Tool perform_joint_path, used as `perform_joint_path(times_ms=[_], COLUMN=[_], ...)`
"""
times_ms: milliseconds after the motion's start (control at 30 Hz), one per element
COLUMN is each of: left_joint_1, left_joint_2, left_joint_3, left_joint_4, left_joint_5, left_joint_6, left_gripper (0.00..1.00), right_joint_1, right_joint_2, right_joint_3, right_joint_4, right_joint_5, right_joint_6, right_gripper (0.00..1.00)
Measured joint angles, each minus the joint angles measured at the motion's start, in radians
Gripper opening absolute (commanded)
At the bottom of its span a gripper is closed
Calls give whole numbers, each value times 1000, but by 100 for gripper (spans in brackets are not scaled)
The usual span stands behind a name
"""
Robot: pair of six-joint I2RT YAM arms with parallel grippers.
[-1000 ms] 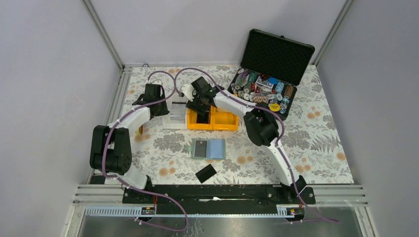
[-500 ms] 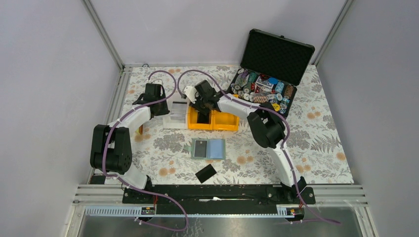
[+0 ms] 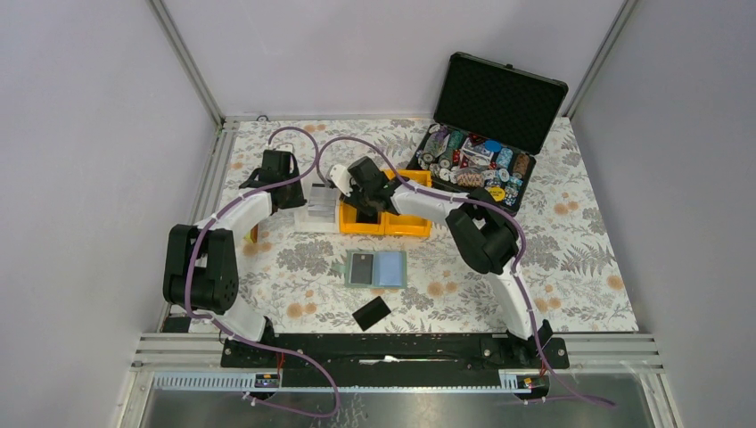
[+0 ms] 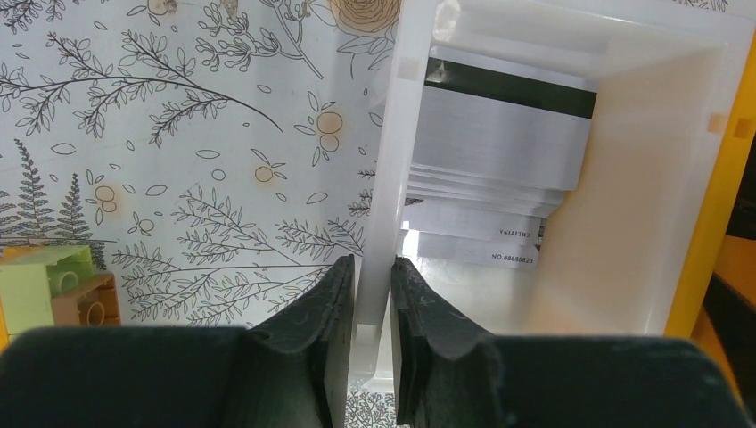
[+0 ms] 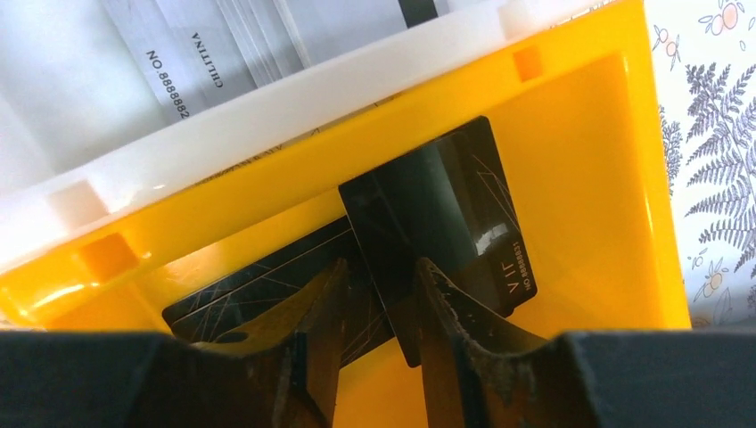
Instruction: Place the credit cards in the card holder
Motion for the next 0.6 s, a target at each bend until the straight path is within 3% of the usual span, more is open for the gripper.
perform_joint_path(times_ms=[233,600], left_joint_1=[0,0], left_joint_2=[1,1], left_joint_3=[2,2], left_joint_4=[-2,-2], left_joint_5=[0,0], left_joint_6=[0,0], left_gripper=[0,0], right_joint_1=[23,37], right_joint_2=[-12,-14], right_joint_3=[-48,-101], right_joint_4=[56,160], right_joint_5=[62,161], right_joint_6=[-11,-72], right_gripper=[52,40])
